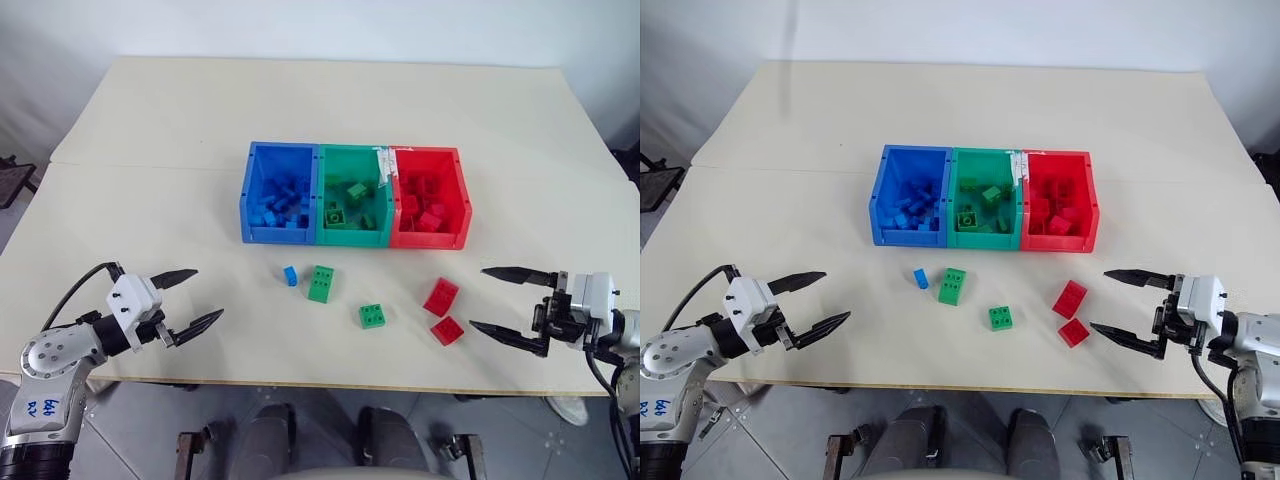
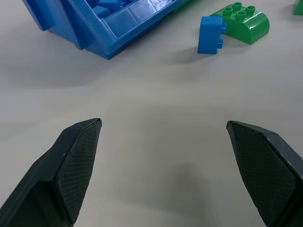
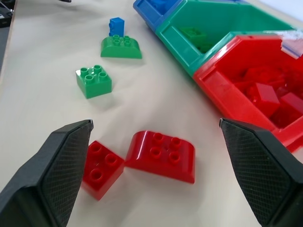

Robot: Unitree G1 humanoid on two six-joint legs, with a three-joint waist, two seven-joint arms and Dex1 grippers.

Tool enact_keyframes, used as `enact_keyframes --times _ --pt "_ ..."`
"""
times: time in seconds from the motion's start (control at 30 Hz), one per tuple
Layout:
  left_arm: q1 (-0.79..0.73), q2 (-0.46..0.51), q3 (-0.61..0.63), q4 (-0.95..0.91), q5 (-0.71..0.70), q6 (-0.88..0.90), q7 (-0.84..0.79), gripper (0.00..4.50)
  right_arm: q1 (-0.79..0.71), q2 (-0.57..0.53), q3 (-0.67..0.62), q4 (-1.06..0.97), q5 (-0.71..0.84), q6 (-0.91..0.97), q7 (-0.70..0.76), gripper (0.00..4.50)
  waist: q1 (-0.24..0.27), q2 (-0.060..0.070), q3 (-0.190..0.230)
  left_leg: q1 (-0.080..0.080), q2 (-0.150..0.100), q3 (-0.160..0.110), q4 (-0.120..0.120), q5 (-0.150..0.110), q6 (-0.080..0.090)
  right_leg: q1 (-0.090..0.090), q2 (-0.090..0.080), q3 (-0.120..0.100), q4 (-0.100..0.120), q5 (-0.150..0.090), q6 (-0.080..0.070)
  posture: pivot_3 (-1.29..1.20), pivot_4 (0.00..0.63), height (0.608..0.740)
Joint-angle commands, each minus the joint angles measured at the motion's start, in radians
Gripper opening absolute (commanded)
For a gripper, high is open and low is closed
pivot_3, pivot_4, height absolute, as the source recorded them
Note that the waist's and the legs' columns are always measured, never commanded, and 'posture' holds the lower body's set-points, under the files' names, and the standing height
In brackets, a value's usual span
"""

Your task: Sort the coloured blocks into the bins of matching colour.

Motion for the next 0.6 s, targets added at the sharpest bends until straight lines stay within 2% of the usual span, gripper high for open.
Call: enact_keyframes --times 0.03,0.2,0.4,0.5,0.6 --pt "0.008 0.015 0.02 -0.051 -0.01 0.009 0.009 4.49 0.008 0.005 -0.01 -0.024 0.002 -0.02 -0.013 4.5 0.001 0.0 0.0 0.0 0.0 0.0 0.0 0.0 0.0 0.0 0.0 0.0 0.0 0.0 0.0 0.0 0.15 0.74" --pt "-0.019 0.017 -0.089 -0.147 -0.043 0.061 -0.077 4.49 0.066 -0.048 -0.1 0.016 0.006 -0.029 -0.022 4.5 0.006 0.0 0.0 0.0 0.0 0.0 0.0 0.0 0.0 0.001 0.0 0.0 0.0 0.0 0.0 0.0 0.15 0.74" --pt "-0.127 -0.029 -0.283 -0.217 -0.02 0.087 -0.129 4.49 0.235 -0.108 -0.267 0.153 -0.015 -0.112 -0.015 4.5 0.017 0.001 0.0 0.0 0.0 0.0 0.0 0.0 0.0 0.002 0.001 0.0 -0.002 0.0 0.0 0.0 0.15 0.74" --pt "-0.166 -0.041 -0.346 -0.218 -0.012 0.085 -0.157 4.49 0.273 -0.114 -0.282 0.201 -0.024 -0.131 -0.015 4.5 0.009 0.001 0.0 0.001 0.001 0.0 0.0 -0.001 -0.001 0.002 0.003 0.001 -0.004 0.0 0.0 0.0 0.15 0.74" --pt "-0.193 -0.046 -0.37 -0.204 -0.006 0.084 -0.168 4.49 0.293 -0.103 -0.236 0.145 -0.012 -0.082 -0.005 4.5 -0.006 0.002 0.0 0.002 0.002 0.004 0.0 -0.001 -0.001 0.001 0.004 0.004 -0.003 0.0 -0.001 0.0 0.15 0.74"
